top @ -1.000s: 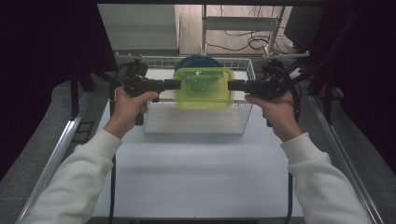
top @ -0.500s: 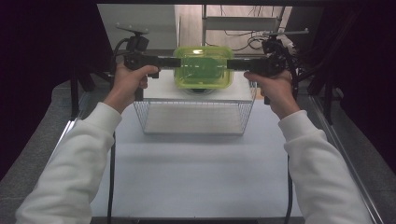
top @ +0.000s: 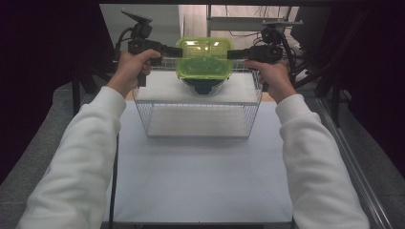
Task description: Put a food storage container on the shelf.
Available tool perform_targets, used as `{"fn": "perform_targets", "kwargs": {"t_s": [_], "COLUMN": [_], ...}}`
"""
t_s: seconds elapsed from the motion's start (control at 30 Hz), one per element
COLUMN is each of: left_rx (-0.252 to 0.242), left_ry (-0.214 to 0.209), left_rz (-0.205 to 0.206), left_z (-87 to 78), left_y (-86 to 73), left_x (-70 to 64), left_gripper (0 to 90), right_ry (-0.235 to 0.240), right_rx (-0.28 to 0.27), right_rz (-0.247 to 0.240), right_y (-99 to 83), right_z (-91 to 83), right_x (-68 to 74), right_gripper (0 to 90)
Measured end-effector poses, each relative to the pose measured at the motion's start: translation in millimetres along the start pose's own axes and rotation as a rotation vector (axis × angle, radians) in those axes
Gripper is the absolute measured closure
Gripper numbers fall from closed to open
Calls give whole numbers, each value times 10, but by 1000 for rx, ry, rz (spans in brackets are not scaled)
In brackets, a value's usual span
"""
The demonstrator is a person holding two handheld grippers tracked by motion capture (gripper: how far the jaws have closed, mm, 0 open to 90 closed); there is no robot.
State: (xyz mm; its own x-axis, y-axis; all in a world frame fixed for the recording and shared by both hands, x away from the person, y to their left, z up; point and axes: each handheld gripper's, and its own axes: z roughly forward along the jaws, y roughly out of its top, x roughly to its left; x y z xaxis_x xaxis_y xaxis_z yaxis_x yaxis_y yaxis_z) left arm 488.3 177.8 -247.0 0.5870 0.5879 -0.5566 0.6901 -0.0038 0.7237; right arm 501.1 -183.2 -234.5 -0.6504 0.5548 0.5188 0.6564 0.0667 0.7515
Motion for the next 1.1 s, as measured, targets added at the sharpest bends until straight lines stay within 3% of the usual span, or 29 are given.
{"fn": "perform_targets", "kwargs": {"t_s": [0.2, 0.53, 0.77, 1.1], "left_rx": [-3, -27, -37, -45], "left_ry": [-46, -39, -52, -69], "left_rz": [-61, -157, -222, -256], "left_z": [43, 137, 212, 238], "left_y": [22, 55, 73, 60], "left_x": [154, 283, 393, 454], "left_gripper": [799, 785, 760, 748], "right_ry": [14, 14, -2, 23], "right_rx": [6, -12, 9, 23], "right_rz": [68, 186, 232, 283], "right_y": [26, 85, 130, 132], "right_z": [87, 189, 293, 325], "right_x": [-121, -272, -386, -452], "right_gripper": [793, 779, 744, 733]}}
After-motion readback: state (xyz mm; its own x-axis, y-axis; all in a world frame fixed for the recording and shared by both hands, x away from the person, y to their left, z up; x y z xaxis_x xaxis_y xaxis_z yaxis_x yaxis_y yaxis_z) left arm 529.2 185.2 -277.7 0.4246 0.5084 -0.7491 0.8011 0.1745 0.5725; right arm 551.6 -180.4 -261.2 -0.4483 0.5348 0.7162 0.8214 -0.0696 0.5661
